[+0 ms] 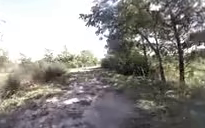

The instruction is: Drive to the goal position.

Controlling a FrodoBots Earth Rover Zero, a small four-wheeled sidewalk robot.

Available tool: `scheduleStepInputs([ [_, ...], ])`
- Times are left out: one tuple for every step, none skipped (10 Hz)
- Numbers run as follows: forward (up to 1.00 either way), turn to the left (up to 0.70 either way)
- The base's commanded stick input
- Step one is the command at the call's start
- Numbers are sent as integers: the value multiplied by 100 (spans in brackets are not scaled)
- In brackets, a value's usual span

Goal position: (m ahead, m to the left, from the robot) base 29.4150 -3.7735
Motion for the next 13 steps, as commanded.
scheduleStepInputs([
  [85, 0],
  [85, 0],
  [85, 0],
  [85, 0],
  [85, 0],
  [85, 0],
  [85, 0],
  [85, 0],
  [85, 0],
  [85, 0],
  [85, 0],
  [85, 0],
  [85, 0],
])
